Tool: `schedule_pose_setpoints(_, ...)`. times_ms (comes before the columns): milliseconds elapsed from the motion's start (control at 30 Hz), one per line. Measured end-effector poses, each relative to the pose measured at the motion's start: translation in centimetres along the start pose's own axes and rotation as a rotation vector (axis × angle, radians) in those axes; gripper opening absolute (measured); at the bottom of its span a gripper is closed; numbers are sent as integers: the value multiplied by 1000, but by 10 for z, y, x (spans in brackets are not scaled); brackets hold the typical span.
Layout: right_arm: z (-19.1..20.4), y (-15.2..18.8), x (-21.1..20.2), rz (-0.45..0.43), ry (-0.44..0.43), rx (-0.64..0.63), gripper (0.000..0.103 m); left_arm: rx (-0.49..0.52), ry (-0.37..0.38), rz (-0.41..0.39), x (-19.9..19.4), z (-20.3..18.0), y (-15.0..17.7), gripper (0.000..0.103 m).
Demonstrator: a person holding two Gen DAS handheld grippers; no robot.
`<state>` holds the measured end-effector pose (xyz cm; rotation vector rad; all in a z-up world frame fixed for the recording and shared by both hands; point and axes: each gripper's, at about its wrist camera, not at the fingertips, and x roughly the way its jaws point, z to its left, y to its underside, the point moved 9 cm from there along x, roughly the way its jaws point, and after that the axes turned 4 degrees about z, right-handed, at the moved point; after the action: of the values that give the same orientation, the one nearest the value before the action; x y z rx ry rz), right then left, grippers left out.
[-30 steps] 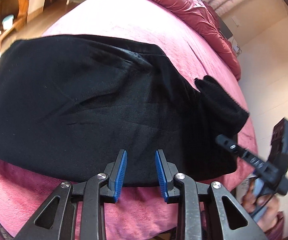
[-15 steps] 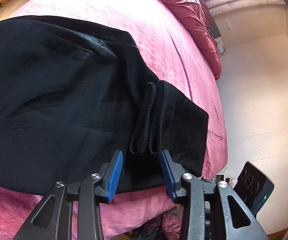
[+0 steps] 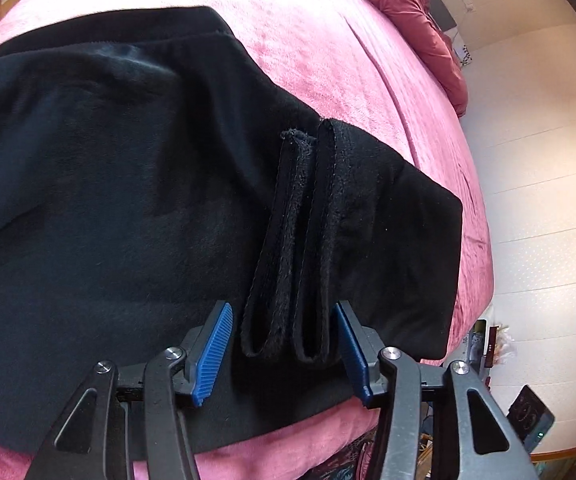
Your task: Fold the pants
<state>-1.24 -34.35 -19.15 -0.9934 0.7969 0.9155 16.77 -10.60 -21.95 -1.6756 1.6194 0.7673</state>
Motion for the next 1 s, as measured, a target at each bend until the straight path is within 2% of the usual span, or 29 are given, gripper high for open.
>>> schedule_pose_setpoints(33,-6,-1,1,-4,9,27,59,-1,16,-1,1,-3,-2,47)
schedule_pose_setpoints(67,-11,-3,2,-13,22,44,59,11,30,0,2,-9,-5,26)
schedule_pose_setpoints(100,-15,-5,4,-21,39,51,59,21,31,-1,1,-13,-7,21)
schedule_pose_setpoints(333,-22,-29,14,-65,127,33,66,87,240,-72,-54,-64,-6,18)
schedule_pose_setpoints(433,-21,-41,21,-103,144,54,65,101,289,-93,-71,-76,0,18)
schedule_pose_setpoints(500,-19,-47,23,-125,173,31,49,105,274,-99,-72,-71,5,18)
schedule_pose_setpoints(533,-18,-49,27,-121,189,19,24,105,245,-103,-69,-64,7,18)
schedule_pose_setpoints(767,-10,-41,39,-82,223,-46,22,-9,78,-32,-24,12,20,17)
schedule_pose_setpoints(833,-8,-40,41,-80,231,-50,22,-28,97,-34,-13,15,16,20)
schedule_pose_setpoints(900,-8,-39,42,-78,224,-38,25,-23,97,-54,-18,12,13,28)
schedule_pose_setpoints(1000,-8,-41,49,-71,207,-11,25,-10,94,-101,-32,15,-1,33)
